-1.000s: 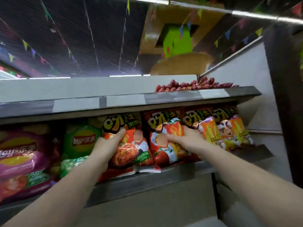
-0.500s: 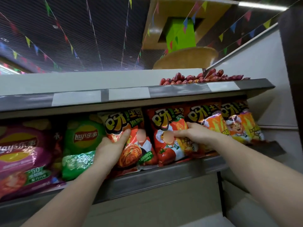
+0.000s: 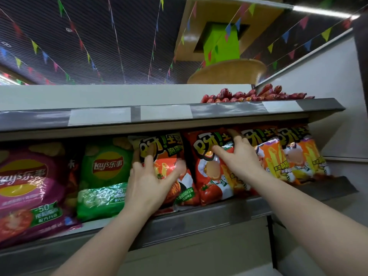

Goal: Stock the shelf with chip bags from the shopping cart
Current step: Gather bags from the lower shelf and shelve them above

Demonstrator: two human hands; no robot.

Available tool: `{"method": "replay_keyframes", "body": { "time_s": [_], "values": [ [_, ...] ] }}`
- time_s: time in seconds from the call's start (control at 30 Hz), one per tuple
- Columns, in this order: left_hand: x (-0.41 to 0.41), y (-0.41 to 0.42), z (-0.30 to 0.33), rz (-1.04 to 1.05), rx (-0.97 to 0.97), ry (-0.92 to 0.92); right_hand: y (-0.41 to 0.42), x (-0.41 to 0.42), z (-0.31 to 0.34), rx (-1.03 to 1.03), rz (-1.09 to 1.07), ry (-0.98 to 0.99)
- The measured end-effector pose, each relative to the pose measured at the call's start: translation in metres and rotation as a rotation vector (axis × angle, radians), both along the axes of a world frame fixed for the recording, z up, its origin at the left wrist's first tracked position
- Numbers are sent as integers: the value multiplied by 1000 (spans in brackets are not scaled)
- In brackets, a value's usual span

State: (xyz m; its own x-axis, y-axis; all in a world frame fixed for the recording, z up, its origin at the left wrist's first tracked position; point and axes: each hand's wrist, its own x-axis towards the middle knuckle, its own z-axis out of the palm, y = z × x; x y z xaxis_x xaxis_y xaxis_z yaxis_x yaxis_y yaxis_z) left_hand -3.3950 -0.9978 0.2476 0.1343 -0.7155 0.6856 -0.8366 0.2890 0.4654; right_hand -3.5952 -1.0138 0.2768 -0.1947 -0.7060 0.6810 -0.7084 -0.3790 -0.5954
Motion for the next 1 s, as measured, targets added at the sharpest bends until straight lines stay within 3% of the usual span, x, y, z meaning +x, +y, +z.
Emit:
{"method": "replay_keyframes", "body": {
  "time_s": [0.5, 0.63, 0.73, 0.83, 1.0],
  "values": [
    [0, -2, -4, -85, -78, 61, -6, -11, 13, 171, 128, 38],
    [0, -1, -2, -75, -21, 7, -6, -5, 9, 196, 9, 86],
    [1, -3, -2, -50, 22, -60, -3, 1, 1, 14, -161, 160],
    [2, -8, -2, -26, 72, -141, 0, 5, -9, -191, -173, 237],
    [2, -11, -2, 85, 68, -265, 0, 3, -17, -47, -183, 351]
  ]
}}
